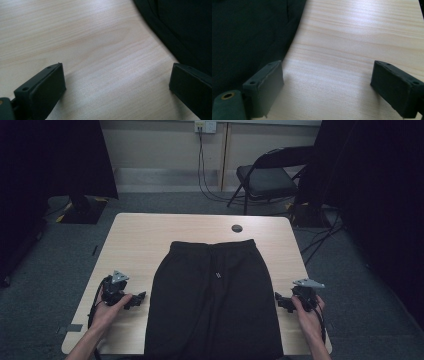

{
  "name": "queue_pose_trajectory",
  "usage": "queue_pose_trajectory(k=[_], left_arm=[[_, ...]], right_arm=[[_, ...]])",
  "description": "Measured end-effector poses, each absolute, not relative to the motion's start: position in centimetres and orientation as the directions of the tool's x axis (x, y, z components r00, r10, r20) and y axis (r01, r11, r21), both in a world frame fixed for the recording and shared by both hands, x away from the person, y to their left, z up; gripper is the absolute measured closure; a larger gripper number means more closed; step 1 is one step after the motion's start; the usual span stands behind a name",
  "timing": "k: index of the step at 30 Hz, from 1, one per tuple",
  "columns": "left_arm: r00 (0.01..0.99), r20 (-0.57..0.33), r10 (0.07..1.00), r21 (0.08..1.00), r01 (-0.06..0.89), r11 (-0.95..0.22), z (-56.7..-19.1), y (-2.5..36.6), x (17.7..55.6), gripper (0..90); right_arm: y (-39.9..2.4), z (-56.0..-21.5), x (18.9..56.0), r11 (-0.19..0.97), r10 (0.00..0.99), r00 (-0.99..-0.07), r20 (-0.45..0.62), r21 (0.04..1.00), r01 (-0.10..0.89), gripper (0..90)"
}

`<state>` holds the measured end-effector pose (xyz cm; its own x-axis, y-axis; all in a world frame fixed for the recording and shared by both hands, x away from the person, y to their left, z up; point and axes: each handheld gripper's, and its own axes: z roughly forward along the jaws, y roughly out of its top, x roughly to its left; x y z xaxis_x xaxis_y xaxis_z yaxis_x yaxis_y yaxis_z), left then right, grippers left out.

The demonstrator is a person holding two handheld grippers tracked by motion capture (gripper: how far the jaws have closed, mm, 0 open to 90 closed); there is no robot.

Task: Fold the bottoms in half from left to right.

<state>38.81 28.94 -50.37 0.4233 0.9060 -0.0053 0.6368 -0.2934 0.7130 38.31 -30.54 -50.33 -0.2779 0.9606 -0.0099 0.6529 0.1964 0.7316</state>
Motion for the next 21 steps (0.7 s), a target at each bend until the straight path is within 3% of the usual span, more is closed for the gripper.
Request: queue_pose_trajectory(k=[7, 10, 13, 17, 21], left_arm=[[0.422, -0.01, 0.906, 0.692, 0.657, -0.299, -49.9, 28.8, 39.1, 3.5], [0.412, -0.008, 0.911, 0.685, 0.666, -0.295, -49.5, 29.1, 38.9, 16.6], [0.412, -0.008, 0.911, 0.67, 0.679, -0.301, -49.3, 29.1, 38.8, 17.1], [0.436, -0.028, 0.9, 0.658, 0.685, -0.311, -48.6, 29.1, 38.5, 22.8], [0.466, -0.002, 0.885, 0.682, 0.648, -0.339, -48.0, 28.9, 38.3, 23.0]], right_arm=[[-30.5, -50.1, 38.3, 0.197, 0.962, -0.273, -0.01, 0.718, 0.667, 11.5], [-30.2, -49.8, 38.1, 0.203, 0.96, -0.279, -0.01, 0.712, 0.672, 15.2], [-29.7, -49.7, 38.0, 0.233, 0.958, -0.284, -0.049, 0.712, 0.662, 15.8], [-29.3, -48.3, 37.6, 0.212, 0.957, -0.29, -0.026, 0.746, 0.632, 15.9], [-28.3, -46.6, 36.8, 0.211, 0.947, -0.321, -0.015, 0.782, 0.587, 18.7]])
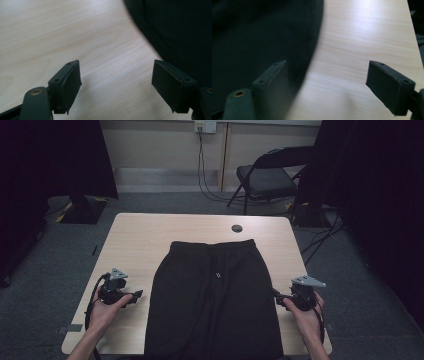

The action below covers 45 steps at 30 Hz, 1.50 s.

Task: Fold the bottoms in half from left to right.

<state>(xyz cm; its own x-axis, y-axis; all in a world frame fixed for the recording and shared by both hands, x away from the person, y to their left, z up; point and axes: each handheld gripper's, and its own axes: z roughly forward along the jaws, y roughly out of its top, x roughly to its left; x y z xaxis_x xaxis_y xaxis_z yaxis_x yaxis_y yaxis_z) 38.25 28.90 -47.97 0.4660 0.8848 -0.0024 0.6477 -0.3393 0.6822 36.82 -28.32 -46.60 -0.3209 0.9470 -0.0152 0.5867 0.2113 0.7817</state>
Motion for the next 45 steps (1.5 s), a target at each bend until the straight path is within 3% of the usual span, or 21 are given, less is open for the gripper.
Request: queue_pose_trajectory(k=[3, 6, 8, 15, 18, 20, 25, 28, 35, 45], left_arm=[[0.498, -0.028, 0.867, 0.702, 0.627, -0.337, -47.6, 28.3, 38.1, 25.2], [0.541, -0.021, 0.841, 0.721, 0.591, -0.362, -46.6, 27.1, 38.2, 28.2], [0.563, -0.013, 0.827, 0.73, 0.57, -0.377, -46.0, 26.3, 38.6, 38.0], [0.603, -0.016, 0.798, 0.735, 0.547, -0.399, -45.7, 24.0, 40.5, 40.5], [0.616, -0.056, 0.786, 0.751, 0.544, -0.373, -46.1, 22.8, 41.6, 43.1], [0.67, -0.039, 0.742, 0.739, 0.518, -0.429, -47.0, 21.7, 41.9, 48.3], [0.706, -0.083, 0.703, 0.739, 0.517, -0.432, -47.9, 21.2, 41.5, 61.2], [0.731, -0.053, 0.68, 0.718, 0.502, -0.483, -48.3, 20.6, 41.0, 63.0], [0.73, -0.029, 0.682, 0.692, 0.507, -0.514, -48.9, 19.9, 40.5, 61.8], [0.738, -0.087, 0.67, 0.689, 0.53, -0.495, -48.2, 19.9, 40.4, 60.4]], right_arm=[[-27.5, -46.0, 36.6, 0.241, 0.93, -0.367, -0.018, 0.784, 0.572, 21.8], [-24.8, -44.6, 36.4, 0.297, 0.882, -0.47, -0.014, 0.792, 0.533, 24.1], [-23.4, -44.0, 36.4, 0.324, 0.861, -0.508, -0.022, 0.794, 0.515, 26.2], [-18.7, -42.6, 36.3, 0.346, 0.796, -0.605, -0.012, 0.829, 0.439, 34.9], [-15.7, -42.7, 36.7, 0.389, 0.741, -0.671, 0.007, 0.81, 0.439, 38.7], [-12.7, -43.5, 36.9, 0.454, 0.681, -0.733, 0.01, 0.779, 0.433, 41.3], [-8.8, -45.3, 36.6, 0.515, 0.613, -0.789, 0.039, 0.737, 0.437, 44.2], [-6.7, -46.7, 36.1, 0.564, 0.566, -0.824, 0.031, 0.714, 0.414, 44.7], [-5.9, -48.6, 35.7, 0.588, 0.544, -0.838, 0.05, 0.69, 0.422, 45.9], [-7.9, -49.1, 33.6, 0.626, 0.496, -0.868, 0.02, 0.685, 0.373, 46.1]])
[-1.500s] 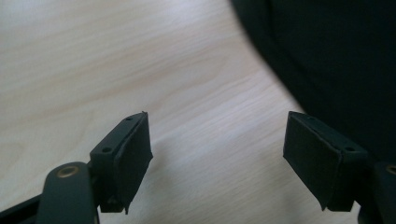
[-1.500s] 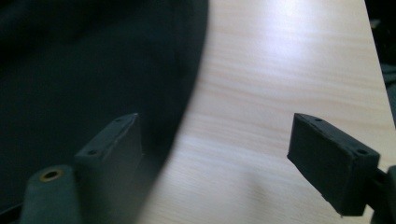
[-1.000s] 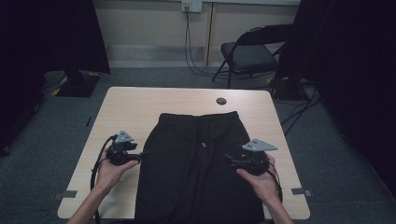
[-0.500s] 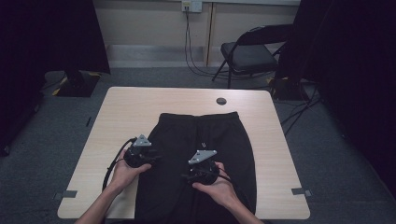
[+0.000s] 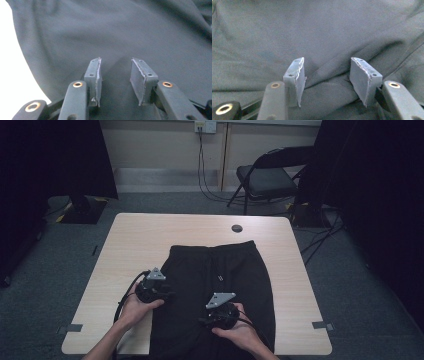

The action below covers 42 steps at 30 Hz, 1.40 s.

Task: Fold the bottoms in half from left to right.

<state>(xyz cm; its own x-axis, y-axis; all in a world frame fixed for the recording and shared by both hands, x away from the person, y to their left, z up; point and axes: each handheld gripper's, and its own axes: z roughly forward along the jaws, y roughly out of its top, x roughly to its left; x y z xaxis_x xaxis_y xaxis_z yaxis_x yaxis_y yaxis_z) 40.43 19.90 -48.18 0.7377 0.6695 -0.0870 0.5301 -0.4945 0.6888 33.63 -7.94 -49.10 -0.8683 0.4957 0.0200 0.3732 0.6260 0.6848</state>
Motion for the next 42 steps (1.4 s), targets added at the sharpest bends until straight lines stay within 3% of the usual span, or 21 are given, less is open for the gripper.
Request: queue_pose_trajectory(k=[8, 16, 17, 22, 31, 37, 42], left_arm=[[0.708, -0.105, 0.699, 0.699, 0.552, -0.454, -48.1, 21.1, 41.0, 60.4], [0.715, -0.081, 0.695, 0.683, 0.547, -0.483, -48.8, 21.1, 41.4, 63.8], [0.71, -0.095, 0.698, 0.694, 0.55, -0.465, -48.9, 21.2, 41.5, 63.8], [0.708, -0.089, 0.701, 0.705, 0.541, -0.457, -49.0, 21.1, 41.6, 64.0], [0.715, -0.083, 0.694, 0.713, 0.529, -0.459, -49.2, 20.8, 41.7, 63.8], [0.717, -0.079, 0.693, 0.718, 0.523, -0.459, -49.2, 20.9, 41.9, 63.8], [0.715, -0.049, 0.697, 0.721, 0.508, -0.471, -49.3, 20.5, 41.9, 61.8]], right_arm=[[-10.6, -48.8, 30.9, 0.655, 0.468, -0.883, 0.023, 0.662, 0.364, 46.2], [-10.4, -47.3, 30.6, 0.598, 0.508, -0.86, 0.044, 0.701, 0.389, 46.3], [-9.7, -45.8, 30.7, 0.561, 0.515, -0.855, 0.056, 0.732, 0.386, 48.6], [-6.1, -44.3, 30.9, 0.543, 0.486, -0.871, 0.066, 0.758, 0.36, 50.5], [1.8, -46.1, 31.5, 0.614, 0.371, -0.924, 0.089, 0.723, 0.316, 53.3], [4.3, -47.9, 31.5, 0.652, 0.329, -0.94, 0.089, 0.699, 0.294, 51.8], [5.3, -48.5, 30.7, 0.671, 0.316, -0.946, 0.073, 0.687, 0.277, 45.4]])
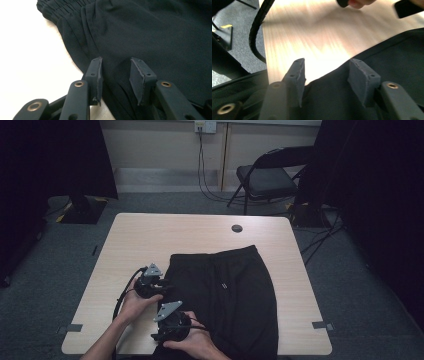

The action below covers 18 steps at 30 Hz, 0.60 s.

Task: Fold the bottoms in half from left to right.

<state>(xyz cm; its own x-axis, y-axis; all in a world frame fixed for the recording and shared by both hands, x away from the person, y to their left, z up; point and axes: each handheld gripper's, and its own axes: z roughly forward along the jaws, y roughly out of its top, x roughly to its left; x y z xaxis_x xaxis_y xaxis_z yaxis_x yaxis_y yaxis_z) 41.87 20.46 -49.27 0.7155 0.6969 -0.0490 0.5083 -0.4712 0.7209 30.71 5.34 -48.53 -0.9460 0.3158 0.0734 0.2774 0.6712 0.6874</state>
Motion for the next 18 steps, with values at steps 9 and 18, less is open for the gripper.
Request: queue_pose_trajectory(k=[9, 18], left_arm=[[0.707, -0.106, 0.7, 0.727, 0.535, -0.43, -49.3, 20.8, 42.1, 57.1], [0.642, -0.183, 0.744, 0.775, 0.56, -0.293, -48.3, 21.9, 42.0, 52.5]], right_arm=[[4.9, -49.2, 30.1, 0.676, 0.341, -0.94, -0.014, 0.698, 0.235, 62.0], [2.8, -47.4, 30.9, 0.603, 0.415, -0.909, 0.022, 0.742, 0.293, 89.4]])
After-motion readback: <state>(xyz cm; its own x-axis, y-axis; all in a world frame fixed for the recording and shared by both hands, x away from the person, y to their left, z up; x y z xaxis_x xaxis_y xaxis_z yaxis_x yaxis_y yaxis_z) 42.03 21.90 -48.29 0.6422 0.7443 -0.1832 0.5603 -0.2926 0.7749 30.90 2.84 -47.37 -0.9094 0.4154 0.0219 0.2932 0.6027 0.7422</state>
